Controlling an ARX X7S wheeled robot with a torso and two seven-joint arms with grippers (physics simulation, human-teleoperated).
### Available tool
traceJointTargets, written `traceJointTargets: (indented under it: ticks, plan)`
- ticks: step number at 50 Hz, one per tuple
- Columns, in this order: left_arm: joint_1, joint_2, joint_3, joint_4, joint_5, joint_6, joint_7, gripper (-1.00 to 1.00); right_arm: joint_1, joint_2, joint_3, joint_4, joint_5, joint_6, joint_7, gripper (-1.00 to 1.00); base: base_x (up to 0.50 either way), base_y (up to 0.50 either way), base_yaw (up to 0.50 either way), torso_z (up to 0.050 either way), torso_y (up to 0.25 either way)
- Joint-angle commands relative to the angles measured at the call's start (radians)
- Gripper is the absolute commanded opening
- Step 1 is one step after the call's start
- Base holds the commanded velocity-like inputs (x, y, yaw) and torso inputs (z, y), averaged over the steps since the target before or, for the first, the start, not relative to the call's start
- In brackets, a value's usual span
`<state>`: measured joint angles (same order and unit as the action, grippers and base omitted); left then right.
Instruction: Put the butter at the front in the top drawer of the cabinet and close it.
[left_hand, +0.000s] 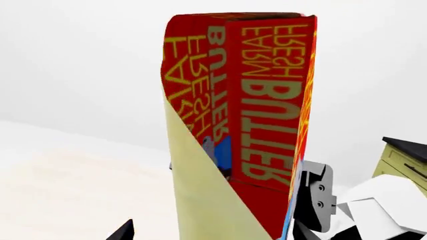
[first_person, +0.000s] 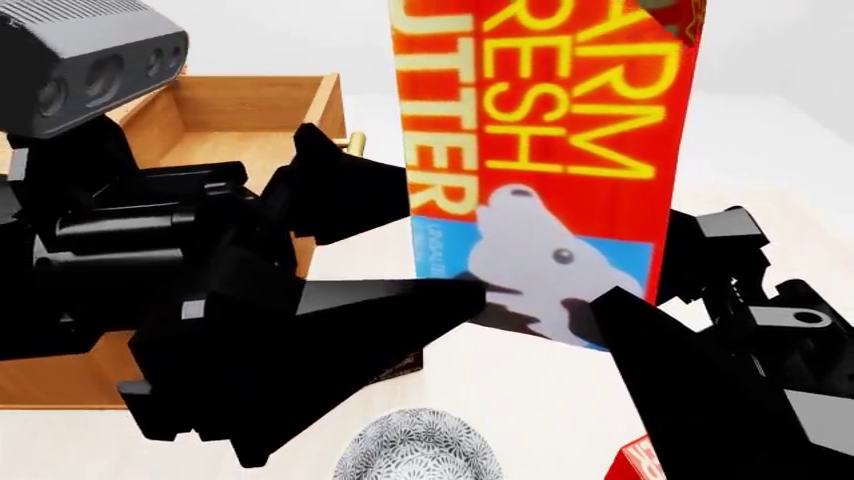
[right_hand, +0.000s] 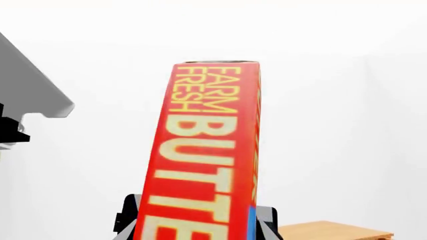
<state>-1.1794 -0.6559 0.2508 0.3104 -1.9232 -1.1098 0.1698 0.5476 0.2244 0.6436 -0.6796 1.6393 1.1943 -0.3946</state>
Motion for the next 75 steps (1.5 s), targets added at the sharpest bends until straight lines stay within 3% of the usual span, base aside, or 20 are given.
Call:
traceJointTargets:
  ticks: [1, 25, 26, 50, 51, 75]
  plan:
    - [-0.008, 0.021, 0.021, -0.008, 0.028, -0.001, 0.010, 1.00, 0.004, 0.001, 0.003, -0.005, 0.011, -0.014, -0.016, -1.00, 0.00, 0.00, 0.00, 0.000, 0.000]
    - [-0.032, 0.046, 0.048, -0.042, 0.072, 0.001, 0.034, 1.00, -0.013, 0.011, -0.008, -0.007, 0.000, -0.034, -0.028, -1.00, 0.00, 0.00, 0.00, 0.000, 0.000]
    - [-0.032, 0.046, 0.047, -0.043, 0.069, 0.002, 0.033, -1.00, -0.013, 0.012, -0.008, -0.007, 0.000, -0.034, -0.028, -1.00, 0.00, 0.00, 0.00, 0.000, 0.000]
    - [-0.023, 0.032, 0.036, -0.035, 0.051, 0.023, 0.030, -1.00, -0.025, 0.016, -0.027, -0.010, -0.026, -0.052, -0.040, -1.00, 0.00, 0.00, 0.00, 0.000, 0.001]
    - [-0.022, 0.031, 0.036, -0.035, 0.052, 0.024, 0.029, -1.00, -0.025, 0.016, -0.028, -0.010, -0.030, -0.052, -0.042, 1.00, 0.00, 0.00, 0.00, 0.000, 0.000]
    - [-0.022, -0.004, 0.019, -0.049, 0.068, 0.034, 0.049, -1.00, -0.035, 0.047, -0.029, -0.022, -0.041, -0.070, -0.033, 1.00, 0.00, 0.00, 0.00, 0.000, 0.001]
